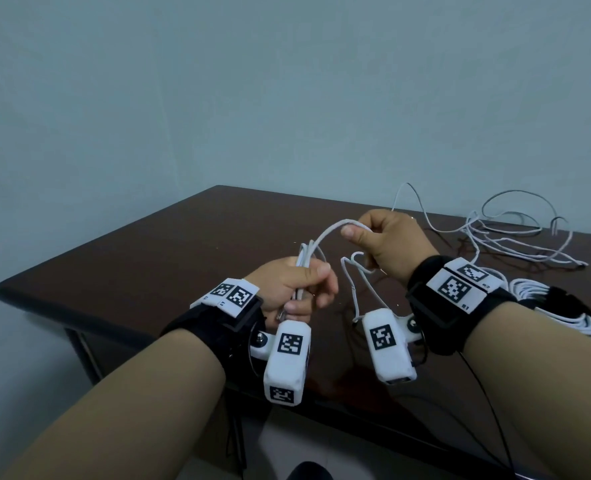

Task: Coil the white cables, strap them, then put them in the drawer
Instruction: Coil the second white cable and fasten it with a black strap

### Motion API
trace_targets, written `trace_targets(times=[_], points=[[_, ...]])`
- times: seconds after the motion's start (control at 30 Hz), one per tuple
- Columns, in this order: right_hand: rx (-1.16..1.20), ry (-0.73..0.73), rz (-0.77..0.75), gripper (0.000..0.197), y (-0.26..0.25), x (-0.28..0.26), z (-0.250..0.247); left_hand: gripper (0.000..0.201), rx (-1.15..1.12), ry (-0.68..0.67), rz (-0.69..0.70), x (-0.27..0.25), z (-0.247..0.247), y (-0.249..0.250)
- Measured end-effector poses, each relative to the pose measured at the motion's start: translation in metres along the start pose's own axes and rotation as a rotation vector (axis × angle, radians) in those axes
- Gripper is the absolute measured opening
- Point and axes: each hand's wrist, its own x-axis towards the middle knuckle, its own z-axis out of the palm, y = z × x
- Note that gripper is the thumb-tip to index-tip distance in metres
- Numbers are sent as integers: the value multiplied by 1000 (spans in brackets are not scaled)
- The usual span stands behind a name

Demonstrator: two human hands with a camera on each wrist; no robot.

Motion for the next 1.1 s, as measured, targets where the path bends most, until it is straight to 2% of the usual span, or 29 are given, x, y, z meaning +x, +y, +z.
trace_targets(times=[0.1,0.23,0.37,0.5,0.57,0.67,0.77,0.83,0.93,1.0,1.1], points=[[75,-17,26,25,9,1,-1,23,-141,-38,114,-2,-1,4],[101,-51,22,22,18,4,-4,29,-330,-270,231,-3,-1,12],[-48,-155,12,13,28,7,-3,41,-399,-507,317,0,5,30],[-183,-172,66,14,40,8,-3,43,-446,-605,407,-2,7,47],[-305,-178,98,16,43,6,-5,41,-494,-583,457,-5,4,54],[-449,-216,143,22,46,4,-5,36,-624,-432,549,-10,3,60],[-537,-228,137,23,48,3,-6,36,-646,-11,716,-15,5,66],[-545,-190,141,25,49,2,-9,41,-661,175,777,-19,3,71],[-556,-103,115,25,47,1,-11,43,-736,302,778,-22,1,75],[-624,-73,54,24,42,-1,-9,41,-696,441,767,-18,1,73],[-741,-135,-68,25,31,-5,-4,45,-569,606,691,-7,-6,62]])
